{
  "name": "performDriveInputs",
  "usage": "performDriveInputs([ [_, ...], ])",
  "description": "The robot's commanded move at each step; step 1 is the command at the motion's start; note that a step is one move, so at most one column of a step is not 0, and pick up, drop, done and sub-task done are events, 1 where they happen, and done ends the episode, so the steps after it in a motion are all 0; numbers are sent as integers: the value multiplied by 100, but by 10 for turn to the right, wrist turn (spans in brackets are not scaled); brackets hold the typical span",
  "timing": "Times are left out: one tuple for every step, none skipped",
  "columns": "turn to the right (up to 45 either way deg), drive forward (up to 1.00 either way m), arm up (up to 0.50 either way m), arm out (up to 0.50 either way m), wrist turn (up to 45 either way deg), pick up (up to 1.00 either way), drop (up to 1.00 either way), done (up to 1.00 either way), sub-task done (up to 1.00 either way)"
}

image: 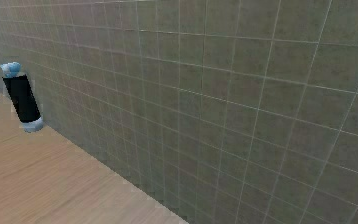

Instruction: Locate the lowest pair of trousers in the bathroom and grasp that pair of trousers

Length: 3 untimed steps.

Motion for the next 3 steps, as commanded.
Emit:
performDriveInputs([
  [0, 0, 0, 0, 450, 0, 0, 0, 0],
  [0, 0, 0, 0, 450, 0, 0, 0, 0],
  [0, 0, 0, 0, 330, 0, 0, 0, 0],
])
